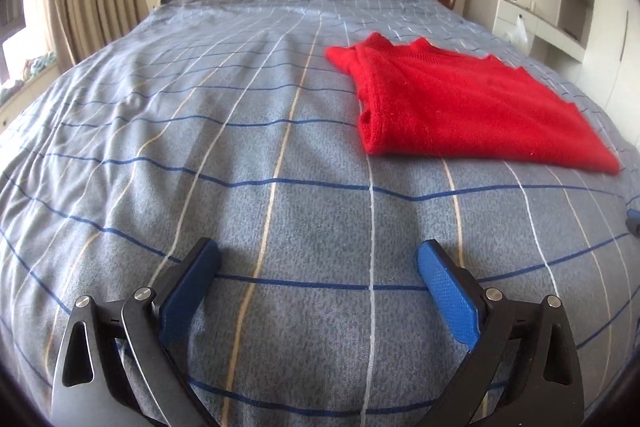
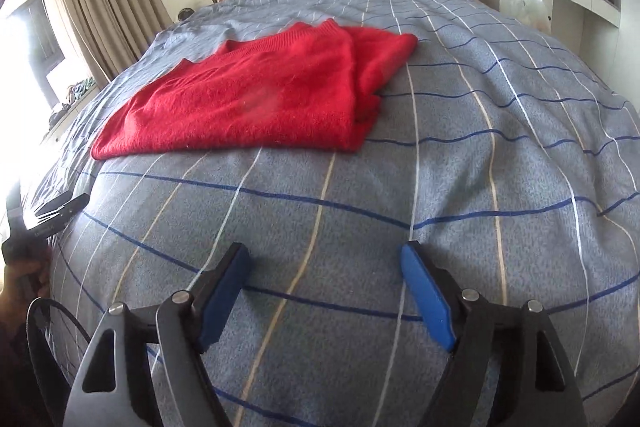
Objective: Fold small clothes
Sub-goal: 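Release the folded sweater and withdraw both grippers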
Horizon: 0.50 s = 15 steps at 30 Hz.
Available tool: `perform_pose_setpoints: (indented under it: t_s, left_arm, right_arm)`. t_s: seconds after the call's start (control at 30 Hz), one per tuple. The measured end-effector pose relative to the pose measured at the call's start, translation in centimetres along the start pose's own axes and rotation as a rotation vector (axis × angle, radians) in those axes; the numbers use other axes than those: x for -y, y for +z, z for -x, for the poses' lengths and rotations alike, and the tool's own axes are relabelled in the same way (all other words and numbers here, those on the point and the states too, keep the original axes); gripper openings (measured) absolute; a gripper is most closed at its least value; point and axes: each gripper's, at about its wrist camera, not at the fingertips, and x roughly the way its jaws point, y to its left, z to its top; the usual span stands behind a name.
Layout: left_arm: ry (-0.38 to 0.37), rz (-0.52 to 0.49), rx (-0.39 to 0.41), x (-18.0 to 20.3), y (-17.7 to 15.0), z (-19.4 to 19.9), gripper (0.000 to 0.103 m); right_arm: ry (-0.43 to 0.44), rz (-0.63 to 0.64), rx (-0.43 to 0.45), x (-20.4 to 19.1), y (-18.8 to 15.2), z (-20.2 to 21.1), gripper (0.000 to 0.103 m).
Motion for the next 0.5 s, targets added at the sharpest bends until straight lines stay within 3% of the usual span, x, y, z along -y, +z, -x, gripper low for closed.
perform_pose_setpoints:
  t_s: [0.2,0.5]
  left_arm:
    - [-0.003,-0.004,0.018,0.15,-0.23,0.26,0.100]
    - [0.010,-0.012,0.020,0.37,-0.51,0.26,0.101]
  right_arm:
    - [0.002,0.019,0.053,-0.20,-0.82,-0.04,0.081]
    - [-0.022,0.034,0.060,-0.67,-1.04,-0.09,0.081]
